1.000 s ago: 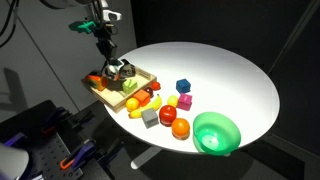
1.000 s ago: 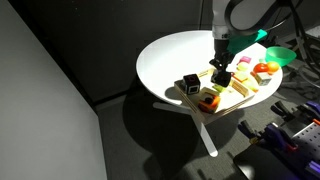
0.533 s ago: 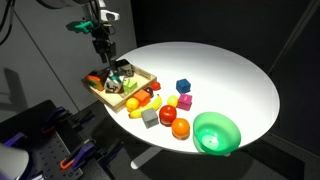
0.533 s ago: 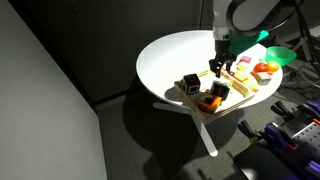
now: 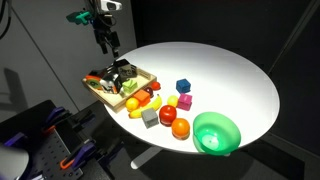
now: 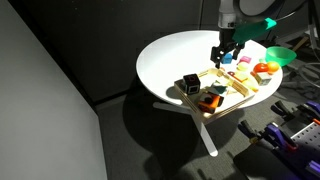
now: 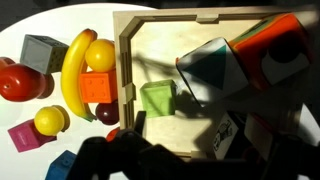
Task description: Move the plush block forward
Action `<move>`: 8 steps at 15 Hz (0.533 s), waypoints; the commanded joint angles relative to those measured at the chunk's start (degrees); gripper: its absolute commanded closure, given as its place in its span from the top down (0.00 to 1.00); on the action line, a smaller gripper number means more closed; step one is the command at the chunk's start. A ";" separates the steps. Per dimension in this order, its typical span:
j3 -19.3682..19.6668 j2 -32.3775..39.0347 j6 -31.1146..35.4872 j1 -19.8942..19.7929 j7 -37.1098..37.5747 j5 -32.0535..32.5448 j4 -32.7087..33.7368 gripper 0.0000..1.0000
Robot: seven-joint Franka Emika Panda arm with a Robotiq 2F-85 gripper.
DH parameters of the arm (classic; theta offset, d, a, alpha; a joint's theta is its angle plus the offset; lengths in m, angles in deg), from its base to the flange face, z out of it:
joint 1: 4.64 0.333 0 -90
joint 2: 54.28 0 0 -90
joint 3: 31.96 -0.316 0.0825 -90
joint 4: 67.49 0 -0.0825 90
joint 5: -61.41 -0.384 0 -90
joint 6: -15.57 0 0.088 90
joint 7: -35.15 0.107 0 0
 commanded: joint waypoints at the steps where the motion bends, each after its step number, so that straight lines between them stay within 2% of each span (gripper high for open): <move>1: -0.05 -2.88 -4.60 -1.19 2.12 -0.93 -0.17 1.00; 8: -0.24 -7.48 -13.10 -2.50 -0.94 -4.08 -0.25 1.00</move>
